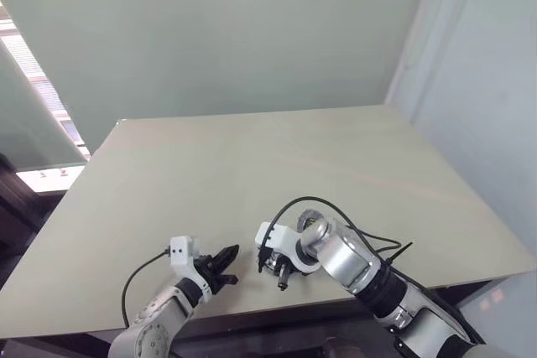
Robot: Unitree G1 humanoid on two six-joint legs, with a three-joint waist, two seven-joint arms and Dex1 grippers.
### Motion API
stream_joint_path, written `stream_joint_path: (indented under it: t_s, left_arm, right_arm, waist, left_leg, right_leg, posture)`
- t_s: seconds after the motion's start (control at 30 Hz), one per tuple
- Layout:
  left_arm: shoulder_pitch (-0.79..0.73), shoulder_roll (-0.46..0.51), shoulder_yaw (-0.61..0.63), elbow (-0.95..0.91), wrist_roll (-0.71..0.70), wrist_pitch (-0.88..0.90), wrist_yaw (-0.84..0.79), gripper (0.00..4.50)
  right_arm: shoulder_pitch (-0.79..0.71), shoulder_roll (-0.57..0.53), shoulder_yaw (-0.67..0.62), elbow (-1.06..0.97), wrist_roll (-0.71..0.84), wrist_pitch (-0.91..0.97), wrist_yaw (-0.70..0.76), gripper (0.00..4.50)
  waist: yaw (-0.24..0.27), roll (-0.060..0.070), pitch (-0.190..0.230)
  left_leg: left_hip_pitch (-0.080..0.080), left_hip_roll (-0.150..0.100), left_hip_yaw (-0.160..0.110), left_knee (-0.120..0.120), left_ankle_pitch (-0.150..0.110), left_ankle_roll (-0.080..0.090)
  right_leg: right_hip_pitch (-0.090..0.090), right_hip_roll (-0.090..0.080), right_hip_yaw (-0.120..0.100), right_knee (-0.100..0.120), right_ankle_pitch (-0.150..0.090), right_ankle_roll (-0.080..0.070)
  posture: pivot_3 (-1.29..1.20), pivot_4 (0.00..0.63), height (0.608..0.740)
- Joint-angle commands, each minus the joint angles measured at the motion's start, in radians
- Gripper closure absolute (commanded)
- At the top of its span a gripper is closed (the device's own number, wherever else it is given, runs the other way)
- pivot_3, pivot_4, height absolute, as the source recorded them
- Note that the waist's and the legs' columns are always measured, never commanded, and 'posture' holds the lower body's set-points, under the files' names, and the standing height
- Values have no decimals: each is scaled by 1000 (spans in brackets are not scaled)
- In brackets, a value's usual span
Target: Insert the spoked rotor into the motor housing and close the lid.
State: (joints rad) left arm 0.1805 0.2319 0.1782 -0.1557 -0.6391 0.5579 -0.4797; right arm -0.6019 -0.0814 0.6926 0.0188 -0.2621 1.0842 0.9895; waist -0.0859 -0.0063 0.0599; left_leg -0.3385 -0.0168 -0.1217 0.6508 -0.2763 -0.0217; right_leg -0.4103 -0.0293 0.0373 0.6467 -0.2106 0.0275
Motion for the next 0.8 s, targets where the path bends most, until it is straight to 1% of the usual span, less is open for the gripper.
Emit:
stream_joint_path:
  t_s: [0.03,0.17,0.23,0.3,0.53,0.6,0.8]
  left_arm:
    - [-17,-3,0,-9,3,-21,-9,4500]
    - [-19,-7,1,-7,6,-23,-7,4500]
    - [-17,-7,2,-7,8,-25,-7,4500]
    - [-18,-8,3,-6,9,-26,-6,4500]
    - [-22,-7,5,-4,11,-27,-6,4500]
    - [-22,-7,5,-4,11,-27,-6,4500]
    - [-26,-3,6,1,13,-28,-11,4500]
  right_arm:
    - [-24,22,18,-10,58,-33,-11,4404]
    - [-42,-11,50,-10,72,-92,-10,4404]
    - [-48,-34,71,-14,76,-125,0,3674]
    - [-51,-46,79,-16,84,-137,1,3090]
    - [-67,-70,79,-56,111,-148,-10,597]
    - [-71,-74,76,-75,118,-148,-17,18]
    - [-116,-88,38,-158,156,-98,-26,18]
  waist:
    - [-3,0,0]
    - [-13,0,0]
    - [-13,0,0]
    - [-12,0,0]
    - [-9,0,0]
    - [-9,0,0]
    - [-6,0,0]
  left_leg:
    - [0,0,0,0,0,0]
    - [0,0,0,0,0,0]
    - [0,0,0,-1,0,0]
    - [-1,-1,0,-1,0,0]
    - [-1,-1,-1,-1,0,0]
    - [-1,-2,-1,-1,0,0]
    - [-3,-4,-2,-2,0,0]
  right_leg:
    - [0,0,0,0,0,0]
    - [0,0,0,0,0,0]
    - [0,0,0,0,0,0]
    - [0,-1,0,0,0,0]
    - [0,-1,0,-1,0,0]
    - [0,-2,0,-1,0,0]
    - [0,-3,0,-3,1,2]
  posture:
    - [0,0,740]
    - [0,0,740]
    - [0,0,740]
    - [0,0,740]
    - [0,0,740]
    - [0,0,740]
    - [0,0,740]
